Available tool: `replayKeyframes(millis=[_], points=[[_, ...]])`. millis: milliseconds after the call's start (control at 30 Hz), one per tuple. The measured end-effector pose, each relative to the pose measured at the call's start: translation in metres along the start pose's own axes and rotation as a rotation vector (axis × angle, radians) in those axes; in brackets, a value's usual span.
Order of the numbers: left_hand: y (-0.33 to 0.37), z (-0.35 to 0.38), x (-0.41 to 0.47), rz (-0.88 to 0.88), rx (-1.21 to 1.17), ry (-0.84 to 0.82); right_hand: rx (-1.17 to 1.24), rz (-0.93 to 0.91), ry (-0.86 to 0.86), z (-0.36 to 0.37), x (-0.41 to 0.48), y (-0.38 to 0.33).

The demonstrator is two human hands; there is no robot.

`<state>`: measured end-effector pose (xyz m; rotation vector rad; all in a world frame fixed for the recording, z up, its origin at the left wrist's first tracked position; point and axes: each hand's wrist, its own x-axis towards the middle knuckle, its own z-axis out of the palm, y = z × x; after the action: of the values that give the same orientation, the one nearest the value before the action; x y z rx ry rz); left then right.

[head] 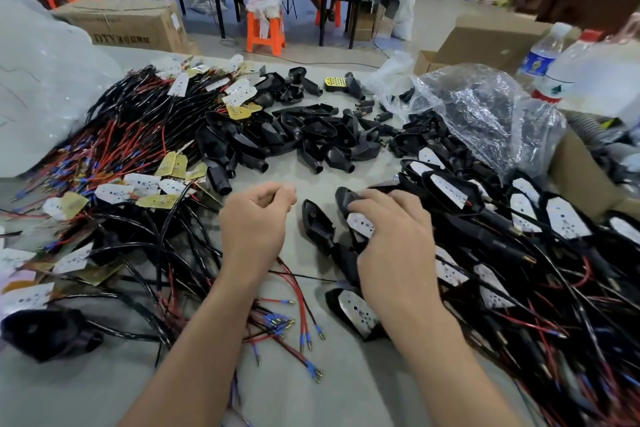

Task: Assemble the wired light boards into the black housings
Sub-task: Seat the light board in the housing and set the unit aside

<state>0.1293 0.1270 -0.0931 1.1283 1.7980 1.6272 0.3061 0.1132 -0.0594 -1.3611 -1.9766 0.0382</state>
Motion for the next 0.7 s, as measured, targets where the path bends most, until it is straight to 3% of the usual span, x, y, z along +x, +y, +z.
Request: replayKeyframes(millis=[200, 400, 533, 600, 700], points=[[0.011, -0.002, -0.008, 0.15, 0.227, 0.108, -0.064, -0.056, -0.39, 0.024, 0.0, -0.023], [0.025, -0.025, 0.013, -0.02, 0.339, -0.034, -0.311, -0.006, -0.496, 0.043, 0.03, -0.036], [0.02, -0.044, 0.011, -0.109, 0.21, -0.153, -0.367, 0.016, -0.477, 0.05, 0.041, -0.049], [0.014, -0.05, 0.006, -0.162, 0.188, -0.179, -0.213, 0.111, -0.44, 0.054, 0.04, -0.059], [0.006, -0.054, 0.001, -0.285, 0.084, -0.24, 0.222, 0.271, -0.391, 0.058, 0.036, -0.076]])
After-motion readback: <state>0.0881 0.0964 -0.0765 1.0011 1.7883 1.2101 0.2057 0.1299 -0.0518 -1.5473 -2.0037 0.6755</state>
